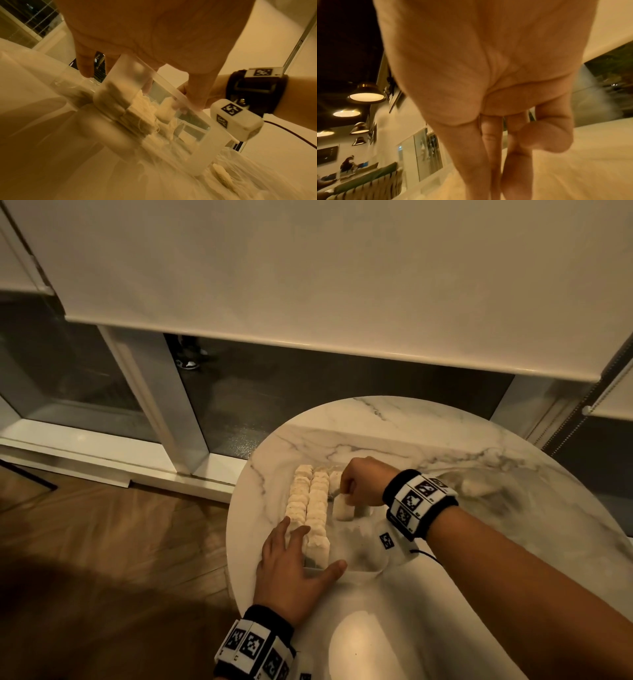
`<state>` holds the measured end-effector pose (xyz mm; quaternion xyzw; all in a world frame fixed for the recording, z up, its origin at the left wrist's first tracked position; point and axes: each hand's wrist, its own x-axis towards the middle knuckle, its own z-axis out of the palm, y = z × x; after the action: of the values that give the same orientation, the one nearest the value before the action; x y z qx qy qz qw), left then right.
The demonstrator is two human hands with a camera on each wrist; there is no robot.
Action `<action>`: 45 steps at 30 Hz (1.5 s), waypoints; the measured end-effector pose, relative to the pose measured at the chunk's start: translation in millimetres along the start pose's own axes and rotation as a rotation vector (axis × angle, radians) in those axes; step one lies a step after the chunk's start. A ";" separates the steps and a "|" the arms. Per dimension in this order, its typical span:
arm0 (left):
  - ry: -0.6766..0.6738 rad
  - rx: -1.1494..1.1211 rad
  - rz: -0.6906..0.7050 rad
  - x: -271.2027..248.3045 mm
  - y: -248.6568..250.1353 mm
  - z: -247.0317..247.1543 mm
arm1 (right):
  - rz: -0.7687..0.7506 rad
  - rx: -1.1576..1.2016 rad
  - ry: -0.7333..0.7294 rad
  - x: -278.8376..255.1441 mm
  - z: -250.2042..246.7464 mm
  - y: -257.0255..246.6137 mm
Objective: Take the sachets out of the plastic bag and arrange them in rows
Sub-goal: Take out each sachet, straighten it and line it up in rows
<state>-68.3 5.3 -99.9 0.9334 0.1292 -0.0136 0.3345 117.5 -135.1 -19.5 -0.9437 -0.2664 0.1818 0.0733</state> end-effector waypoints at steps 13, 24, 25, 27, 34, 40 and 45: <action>0.019 0.034 0.001 -1.4 -1.3 2.1 | 0.205 -0.100 -0.028 48.9 1.3 -11.5; 0.020 0.025 0.005 -3.2 0.3 1.0 | 0.291 0.023 0.037 53.7 5.3 -8.0; 0.019 0.022 0.002 -3.2 0.3 1.2 | 0.297 0.050 0.058 53.2 3.9 -7.7; 0.016 0.021 0.000 -3.1 0.4 1.3 | 0.309 0.097 0.092 51.4 0.4 -6.2; 0.008 0.024 -0.010 -2.8 3.5 1.1 | 0.118 0.203 -0.055 26.5 1.4 -12.0; -0.026 0.018 -0.024 -1.7 5.3 -3.3 | 0.028 0.518 0.193 -15.3 10.5 -13.1; -0.058 0.011 -0.055 -0.2 6.6 -4.6 | 0.116 0.857 0.577 -80.0 39.4 21.6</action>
<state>-67.1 3.2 -92.2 0.9306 0.1448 -0.0506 0.3324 49.4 -194.1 -36.7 -0.8539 -0.0843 0.0107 0.5135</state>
